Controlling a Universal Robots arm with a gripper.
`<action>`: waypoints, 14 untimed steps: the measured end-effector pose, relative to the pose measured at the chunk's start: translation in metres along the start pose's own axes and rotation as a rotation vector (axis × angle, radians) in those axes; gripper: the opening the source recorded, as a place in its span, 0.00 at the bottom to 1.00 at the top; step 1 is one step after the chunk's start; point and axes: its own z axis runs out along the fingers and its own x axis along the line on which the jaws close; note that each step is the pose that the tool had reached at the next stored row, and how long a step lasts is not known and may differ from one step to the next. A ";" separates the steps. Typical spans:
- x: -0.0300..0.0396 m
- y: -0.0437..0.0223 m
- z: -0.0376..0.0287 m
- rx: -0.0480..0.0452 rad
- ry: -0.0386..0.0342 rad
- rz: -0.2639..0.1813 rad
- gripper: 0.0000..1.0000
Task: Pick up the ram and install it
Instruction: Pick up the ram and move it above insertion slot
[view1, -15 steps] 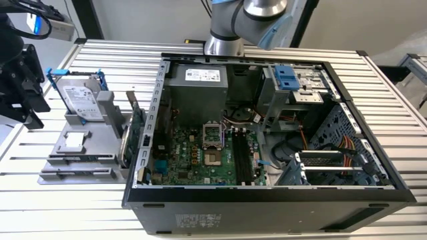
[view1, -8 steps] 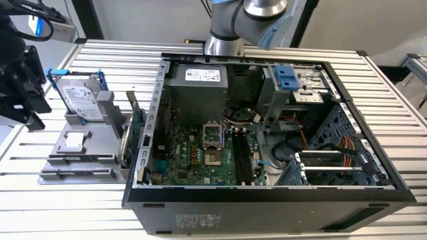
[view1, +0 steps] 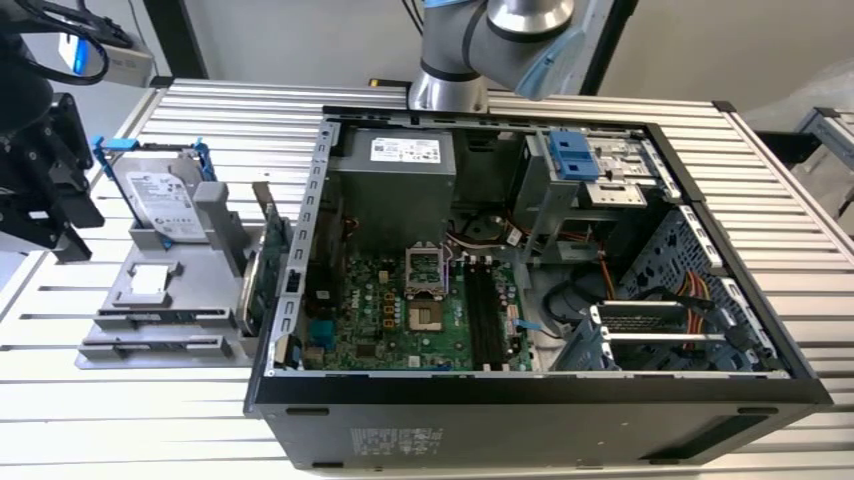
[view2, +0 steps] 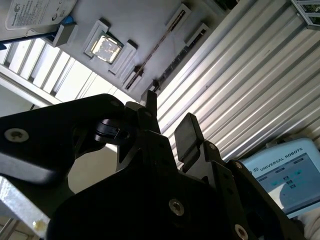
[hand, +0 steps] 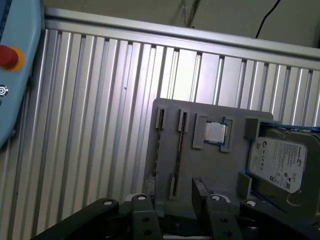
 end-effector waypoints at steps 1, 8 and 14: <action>0.0000 0.0000 0.0000 0.0000 0.0000 0.000 1.00; 0.0000 -0.0001 0.0016 0.0000 -0.0001 0.000 1.00; 0.0001 -0.0003 0.0034 0.0000 0.0000 0.000 1.00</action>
